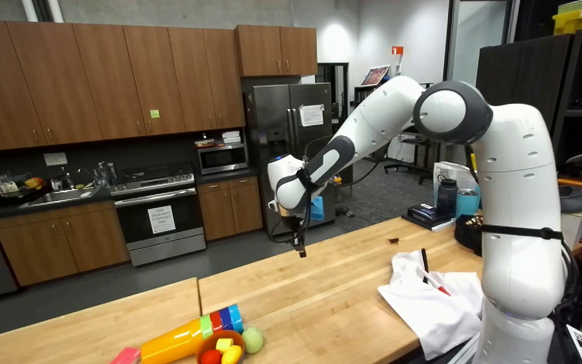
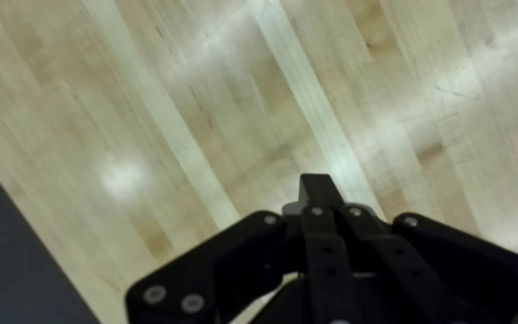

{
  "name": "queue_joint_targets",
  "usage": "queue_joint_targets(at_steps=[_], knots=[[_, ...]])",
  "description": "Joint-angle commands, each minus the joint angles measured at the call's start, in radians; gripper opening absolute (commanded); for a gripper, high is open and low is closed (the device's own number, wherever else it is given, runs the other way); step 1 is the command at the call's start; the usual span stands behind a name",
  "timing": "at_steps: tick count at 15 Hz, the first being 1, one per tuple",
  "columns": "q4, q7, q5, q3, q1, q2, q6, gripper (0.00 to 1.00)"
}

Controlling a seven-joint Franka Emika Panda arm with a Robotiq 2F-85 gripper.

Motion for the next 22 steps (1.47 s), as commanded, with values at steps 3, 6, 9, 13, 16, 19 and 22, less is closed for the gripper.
queue_joint_targets(at_steps=[3, 6, 9, 13, 16, 19, 22], knots=[[-0.247, -0.027, 0.056, -0.079, -0.077, -0.292, 0.1, 0.0], [-0.293, -0.115, 0.097, -0.103, -0.061, -0.362, 0.087, 0.0], [-0.271, -0.185, 0.097, -0.099, -0.029, -0.341, 0.087, 0.0], [-0.198, -0.356, 0.187, -0.078, 0.035, -0.263, 0.026, 0.0], [-0.121, -0.398, 0.174, -0.05, 0.055, -0.166, 0.001, 0.0], [-0.006, -0.326, 0.029, -0.02, 0.067, -0.019, -0.017, 0.27], [-0.048, -0.333, 0.045, -0.006, 0.053, -0.04, 0.014, 0.18]])
